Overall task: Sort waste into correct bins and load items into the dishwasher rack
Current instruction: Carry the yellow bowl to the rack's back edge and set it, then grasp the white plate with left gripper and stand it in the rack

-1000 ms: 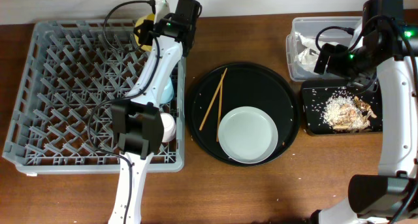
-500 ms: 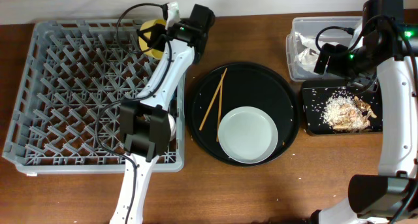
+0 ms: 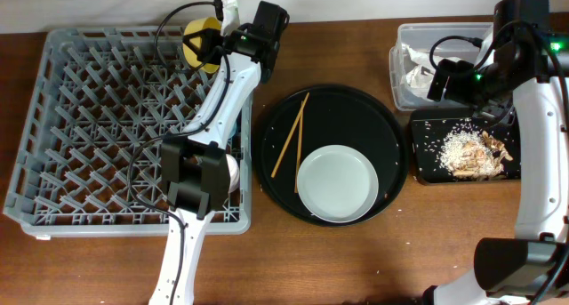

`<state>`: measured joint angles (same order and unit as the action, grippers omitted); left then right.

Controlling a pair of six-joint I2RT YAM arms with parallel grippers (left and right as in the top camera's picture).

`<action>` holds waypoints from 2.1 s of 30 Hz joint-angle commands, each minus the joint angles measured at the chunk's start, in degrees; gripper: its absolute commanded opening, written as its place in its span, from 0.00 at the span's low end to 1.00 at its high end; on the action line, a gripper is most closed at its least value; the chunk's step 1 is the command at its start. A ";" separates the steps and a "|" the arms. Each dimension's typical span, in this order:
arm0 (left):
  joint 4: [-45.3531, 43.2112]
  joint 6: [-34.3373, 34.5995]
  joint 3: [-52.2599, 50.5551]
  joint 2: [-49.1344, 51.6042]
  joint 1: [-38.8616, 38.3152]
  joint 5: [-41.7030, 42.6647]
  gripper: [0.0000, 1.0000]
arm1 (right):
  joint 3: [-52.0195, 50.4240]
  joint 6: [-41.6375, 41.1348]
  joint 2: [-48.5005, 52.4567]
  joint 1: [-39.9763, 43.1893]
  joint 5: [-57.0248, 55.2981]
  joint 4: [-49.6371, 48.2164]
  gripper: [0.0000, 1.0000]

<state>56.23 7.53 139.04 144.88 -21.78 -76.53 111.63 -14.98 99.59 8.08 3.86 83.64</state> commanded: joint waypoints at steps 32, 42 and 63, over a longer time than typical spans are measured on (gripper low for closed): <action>-1.07 -1.42 -4.96 -1.01 -3.74 14.16 0.74 | 0.33 -0.07 0.13 0.24 -1.14 0.13 0.98; 15.21 -14.19 -4.96 -23.02 -4.11 79.78 0.98 | 0.33 -0.07 0.13 0.24 -1.14 0.13 0.99; -14.60 -26.51 -39.67 -16.35 -20.09 77.61 0.75 | 0.33 -0.07 0.13 0.24 -1.14 0.15 0.98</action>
<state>42.19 -18.28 99.35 127.50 -42.72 1.37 111.63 -14.96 99.59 8.08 3.84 83.77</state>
